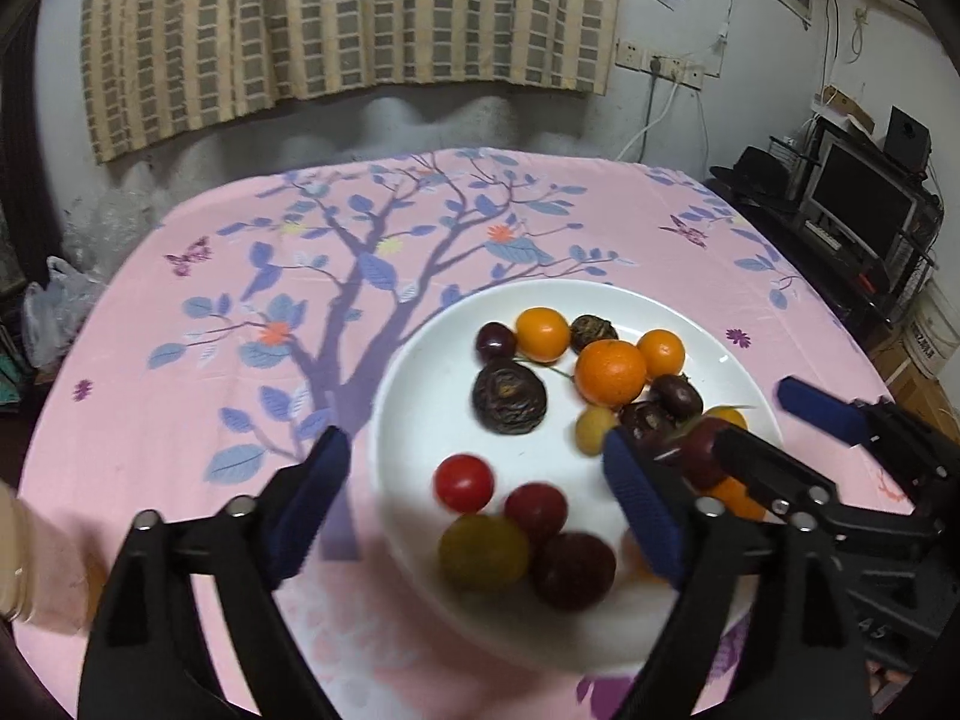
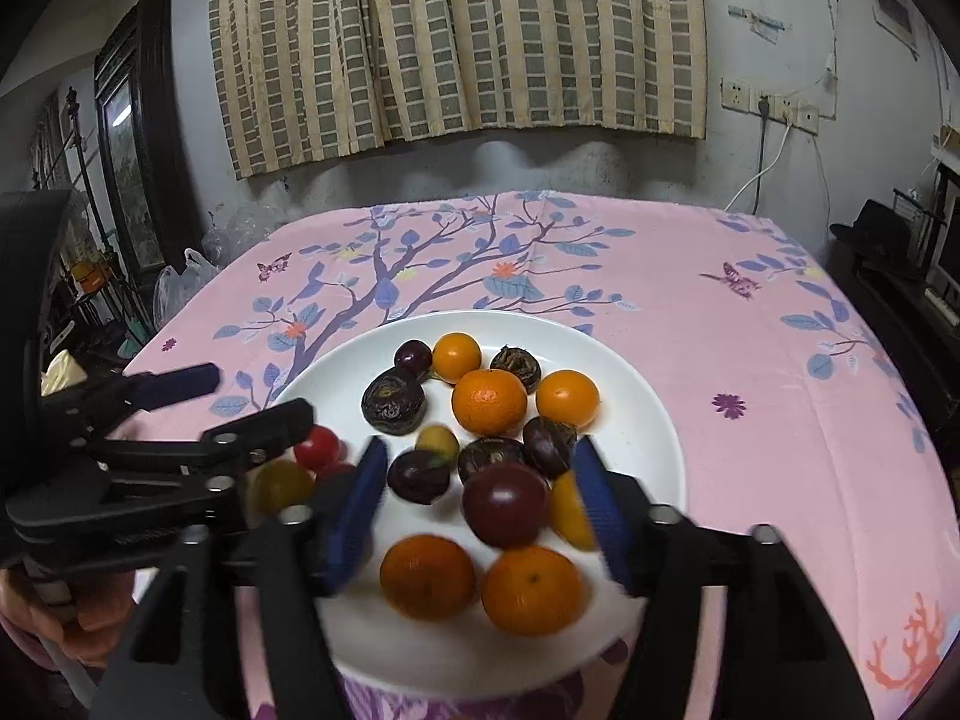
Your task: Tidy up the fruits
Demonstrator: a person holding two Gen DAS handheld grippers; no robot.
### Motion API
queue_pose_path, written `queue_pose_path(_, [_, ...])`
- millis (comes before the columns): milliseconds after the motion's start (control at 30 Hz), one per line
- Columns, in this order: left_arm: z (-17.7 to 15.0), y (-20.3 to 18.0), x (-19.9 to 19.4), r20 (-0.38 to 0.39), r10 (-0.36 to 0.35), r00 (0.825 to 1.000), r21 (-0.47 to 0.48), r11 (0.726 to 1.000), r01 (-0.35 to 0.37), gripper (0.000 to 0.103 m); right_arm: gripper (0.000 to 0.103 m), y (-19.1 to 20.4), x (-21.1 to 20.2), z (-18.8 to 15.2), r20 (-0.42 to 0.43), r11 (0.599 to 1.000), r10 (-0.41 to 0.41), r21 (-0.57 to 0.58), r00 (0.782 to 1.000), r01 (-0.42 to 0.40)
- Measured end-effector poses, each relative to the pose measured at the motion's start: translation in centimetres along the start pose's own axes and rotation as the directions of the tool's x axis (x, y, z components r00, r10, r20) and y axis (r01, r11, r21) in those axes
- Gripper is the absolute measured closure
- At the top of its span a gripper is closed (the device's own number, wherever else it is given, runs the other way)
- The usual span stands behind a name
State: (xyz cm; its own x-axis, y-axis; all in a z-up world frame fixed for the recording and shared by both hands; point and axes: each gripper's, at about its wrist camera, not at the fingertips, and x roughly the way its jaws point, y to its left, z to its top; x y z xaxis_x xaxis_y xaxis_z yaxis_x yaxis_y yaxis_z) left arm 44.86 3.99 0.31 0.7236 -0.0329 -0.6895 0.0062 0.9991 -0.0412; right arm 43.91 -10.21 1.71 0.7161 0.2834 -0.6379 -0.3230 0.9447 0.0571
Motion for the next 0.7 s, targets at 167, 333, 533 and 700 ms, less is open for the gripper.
queue_pose_path(167, [-2.9, 0.9, -4.4, 0.015, 0.016, 1.000, 0.020, 1.000, -0.017, 0.005, 0.004, 0.0, -4.2, -2.6, 0.008, 0.999, 0.007, -0.046, 1.000, -0.007])
queue_pose_path(333, [-7.4, 1.4, -7.7, 0.015, 0.050, 0.999, 0.047, 0.998, -0.051, 0.005, 0.004, -0.4, -6.6, -7.6, -0.033, 0.994, -0.026, -0.105, 0.999, 0.022])
queue_pose_path(533, [-12.2, 2.4, -8.8, -0.010, 0.062, 0.998, 0.018, 0.998, -0.062, 0.005, 0.004, -0.8, -8.1, -12.9, -0.109, 0.994, -0.047, -0.105, 0.993, 0.036])
queue_pose_path(700, [-13.8, 2.8, -8.6, -0.043, 0.077, 0.996, 0.013, 0.997, -0.077, 0.005, 0.004, -1.1, -9.2, -14.0, -0.101, 0.996, -0.042, -0.088, 0.994, 0.033])
